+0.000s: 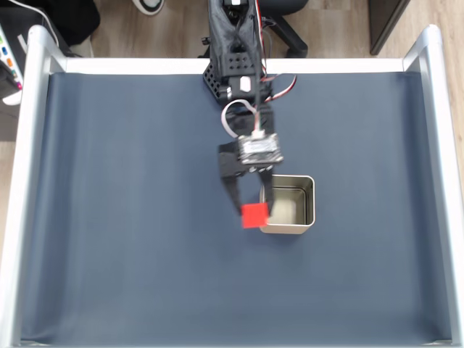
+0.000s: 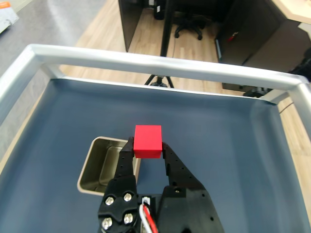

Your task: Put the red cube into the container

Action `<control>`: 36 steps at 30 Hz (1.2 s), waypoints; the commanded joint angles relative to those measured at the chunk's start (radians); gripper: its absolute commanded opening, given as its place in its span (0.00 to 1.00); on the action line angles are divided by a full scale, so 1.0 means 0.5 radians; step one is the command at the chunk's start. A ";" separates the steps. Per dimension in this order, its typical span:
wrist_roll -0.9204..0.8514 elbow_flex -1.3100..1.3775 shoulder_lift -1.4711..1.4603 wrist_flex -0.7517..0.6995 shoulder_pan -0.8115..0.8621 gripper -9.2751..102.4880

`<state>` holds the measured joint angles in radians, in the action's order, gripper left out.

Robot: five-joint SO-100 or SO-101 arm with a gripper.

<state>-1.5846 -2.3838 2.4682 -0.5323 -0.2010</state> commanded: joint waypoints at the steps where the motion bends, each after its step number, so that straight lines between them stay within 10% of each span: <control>1: 0.052 -0.034 0.153 -0.028 -0.129 0.08; 36: 0.064 -0.681 0.077 0.586 -0.377 0.08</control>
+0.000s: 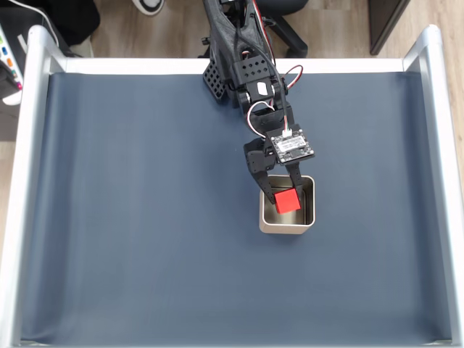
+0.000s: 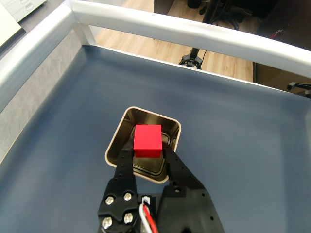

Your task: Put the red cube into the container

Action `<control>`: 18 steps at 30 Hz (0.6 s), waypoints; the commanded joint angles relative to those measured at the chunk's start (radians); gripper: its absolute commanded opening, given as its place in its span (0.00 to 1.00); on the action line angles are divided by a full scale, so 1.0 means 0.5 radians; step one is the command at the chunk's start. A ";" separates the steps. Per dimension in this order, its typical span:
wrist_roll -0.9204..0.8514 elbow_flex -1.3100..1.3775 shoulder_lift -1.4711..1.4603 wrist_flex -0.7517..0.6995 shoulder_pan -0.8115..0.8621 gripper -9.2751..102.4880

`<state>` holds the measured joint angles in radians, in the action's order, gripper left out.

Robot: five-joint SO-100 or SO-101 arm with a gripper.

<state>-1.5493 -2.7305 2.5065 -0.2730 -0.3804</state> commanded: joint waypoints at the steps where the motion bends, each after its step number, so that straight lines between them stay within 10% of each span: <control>1: -0.006 0.000 0.000 0.077 -0.018 0.08; 18: 0.040 -0.052 0.018 0.227 -0.006 0.14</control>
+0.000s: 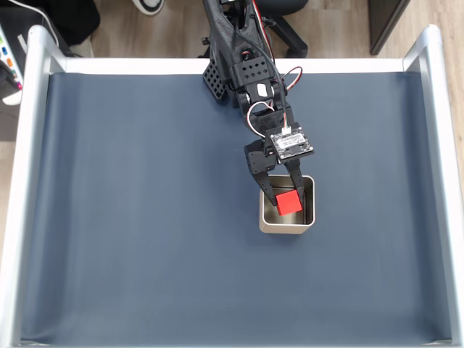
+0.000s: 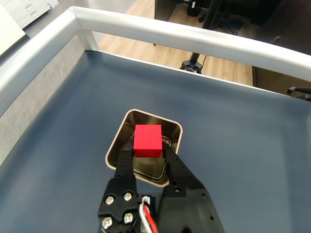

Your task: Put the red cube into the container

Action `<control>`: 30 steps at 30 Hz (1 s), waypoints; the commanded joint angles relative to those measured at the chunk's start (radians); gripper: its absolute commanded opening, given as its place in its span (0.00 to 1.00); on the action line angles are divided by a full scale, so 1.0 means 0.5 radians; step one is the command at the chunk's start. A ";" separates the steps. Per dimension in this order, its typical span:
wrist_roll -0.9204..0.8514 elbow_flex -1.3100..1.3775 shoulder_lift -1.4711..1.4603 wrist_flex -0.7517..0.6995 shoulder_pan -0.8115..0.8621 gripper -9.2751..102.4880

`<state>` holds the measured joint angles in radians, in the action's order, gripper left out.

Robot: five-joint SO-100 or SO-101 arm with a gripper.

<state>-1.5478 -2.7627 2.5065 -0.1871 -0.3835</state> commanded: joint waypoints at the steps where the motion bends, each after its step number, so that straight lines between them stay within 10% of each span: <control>1: 0.040 0.012 0.018 0.058 0.003 0.14; 30: 0.043 -0.110 0.052 0.245 0.034 0.37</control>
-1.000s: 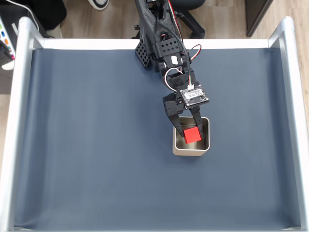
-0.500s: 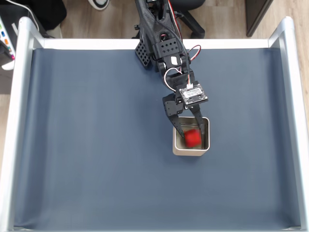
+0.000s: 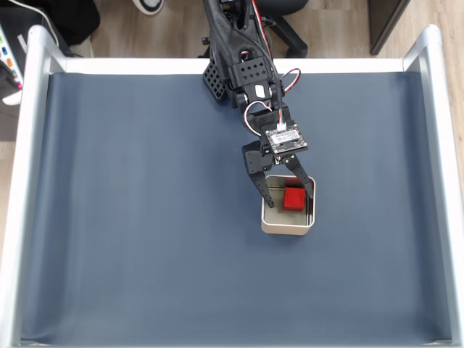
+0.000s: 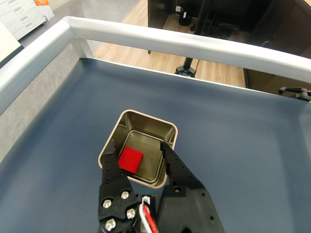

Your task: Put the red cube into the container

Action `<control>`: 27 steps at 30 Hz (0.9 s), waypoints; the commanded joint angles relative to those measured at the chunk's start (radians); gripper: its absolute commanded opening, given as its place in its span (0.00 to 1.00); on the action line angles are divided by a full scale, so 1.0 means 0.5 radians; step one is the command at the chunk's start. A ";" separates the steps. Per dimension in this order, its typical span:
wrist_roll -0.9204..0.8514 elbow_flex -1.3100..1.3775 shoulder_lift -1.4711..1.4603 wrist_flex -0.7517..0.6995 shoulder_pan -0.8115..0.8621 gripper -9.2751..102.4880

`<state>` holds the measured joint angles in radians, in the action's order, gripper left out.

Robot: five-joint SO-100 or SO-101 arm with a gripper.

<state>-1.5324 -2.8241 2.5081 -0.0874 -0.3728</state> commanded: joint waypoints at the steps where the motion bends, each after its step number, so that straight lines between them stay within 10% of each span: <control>1: 0.012 0.012 0.046 0.049 0.012 0.37; 27: 0.018 0.067 0.331 0.135 0.104 0.08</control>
<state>-1.5140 -2.8256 2.6262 -0.0276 -0.3574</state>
